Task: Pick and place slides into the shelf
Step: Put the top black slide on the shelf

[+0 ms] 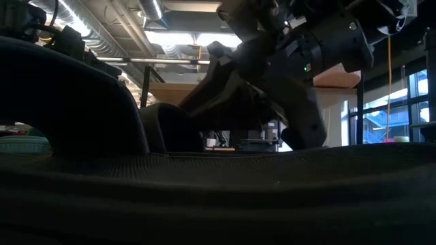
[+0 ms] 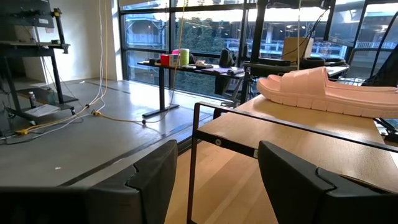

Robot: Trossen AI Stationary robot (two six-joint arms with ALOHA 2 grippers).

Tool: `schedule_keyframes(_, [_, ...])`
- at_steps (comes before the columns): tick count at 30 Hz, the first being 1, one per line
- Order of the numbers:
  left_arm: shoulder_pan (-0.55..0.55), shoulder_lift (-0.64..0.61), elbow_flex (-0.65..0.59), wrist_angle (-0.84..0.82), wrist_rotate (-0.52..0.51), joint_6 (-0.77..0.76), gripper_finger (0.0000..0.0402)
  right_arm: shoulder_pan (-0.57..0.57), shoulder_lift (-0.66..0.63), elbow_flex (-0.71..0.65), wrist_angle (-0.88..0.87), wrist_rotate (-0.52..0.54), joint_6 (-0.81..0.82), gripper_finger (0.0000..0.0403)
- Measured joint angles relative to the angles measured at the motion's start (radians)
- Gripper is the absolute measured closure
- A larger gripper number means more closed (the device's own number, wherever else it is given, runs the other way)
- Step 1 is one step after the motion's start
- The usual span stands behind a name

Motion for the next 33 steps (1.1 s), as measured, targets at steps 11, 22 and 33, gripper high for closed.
schedule_keyframes(11, [0.000,0.000,0.000,0.000,0.000,0.000,0.0185,0.001,-0.001,0.000,0.005,0.002,-0.005,0.0385])
schedule_keyframes(22, [0.000,0.000,0.000,0.001,0.000,0.000,0.0185,0.001,-0.080,0.037,-0.031,0.043,0.085,0.0393])
schedule_keyframes(33, [0.000,0.000,0.000,0.001,0.000,0.000,0.0185,0.005,-0.132,0.432,-0.680,0.445,0.314,0.0393])
